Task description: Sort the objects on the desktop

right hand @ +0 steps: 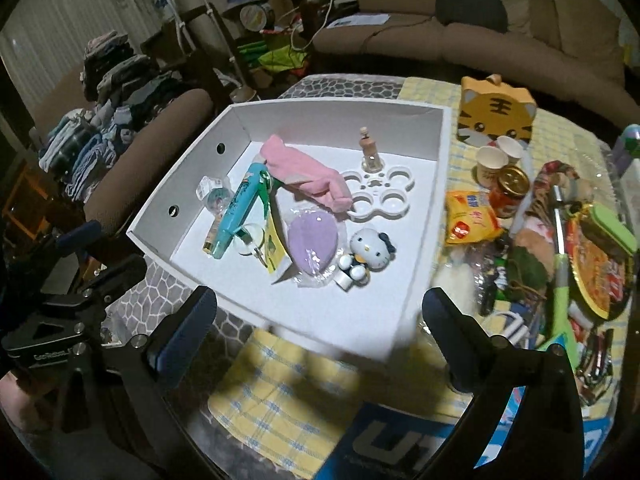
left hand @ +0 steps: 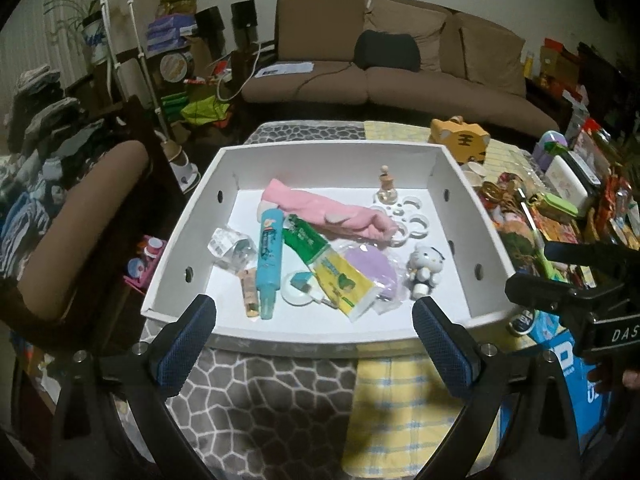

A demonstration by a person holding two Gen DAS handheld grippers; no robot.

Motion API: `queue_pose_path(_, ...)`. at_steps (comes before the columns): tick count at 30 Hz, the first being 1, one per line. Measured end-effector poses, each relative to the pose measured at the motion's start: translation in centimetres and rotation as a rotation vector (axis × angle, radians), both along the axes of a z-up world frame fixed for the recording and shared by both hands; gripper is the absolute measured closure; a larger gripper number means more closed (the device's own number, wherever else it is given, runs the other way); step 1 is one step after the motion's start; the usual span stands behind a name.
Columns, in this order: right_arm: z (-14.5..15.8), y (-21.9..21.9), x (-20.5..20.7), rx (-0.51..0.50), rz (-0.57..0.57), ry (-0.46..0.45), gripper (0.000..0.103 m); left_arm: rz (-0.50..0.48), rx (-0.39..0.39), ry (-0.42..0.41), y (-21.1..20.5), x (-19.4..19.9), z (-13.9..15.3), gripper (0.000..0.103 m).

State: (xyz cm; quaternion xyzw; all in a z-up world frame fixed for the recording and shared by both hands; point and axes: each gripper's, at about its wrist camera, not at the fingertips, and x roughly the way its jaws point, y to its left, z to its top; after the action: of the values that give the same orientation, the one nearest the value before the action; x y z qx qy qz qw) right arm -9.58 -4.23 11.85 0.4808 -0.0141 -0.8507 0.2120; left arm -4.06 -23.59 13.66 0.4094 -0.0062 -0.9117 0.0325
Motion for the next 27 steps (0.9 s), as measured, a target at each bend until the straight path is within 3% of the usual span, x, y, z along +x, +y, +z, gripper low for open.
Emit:
queue_pose_path(6,0.8,3.9,2.2,0.022,-0.021,0.026,0.0,-0.056,-0.002,0.011,3.0,1.8,0.3,0.002)
queue_pose_path(20,0.9,21.1,5.0,0.052,-0.204,0.048,0.0,-0.267,0.096,0.029,14.4,1.6,-1.8,0.002)
queue_pose_path(24,0.1,24.8,4.7,-0.002,-0.237,0.04,0.0,-0.335,0.109,0.024,17.8,0.8,-3.1,0.002)
queue_pose_path(27,-1.0,27.3,4.0,-0.042,-0.264,0.025,0.0,-0.391,0.076,0.02,20.6,-0.2,-4.0,0.002)
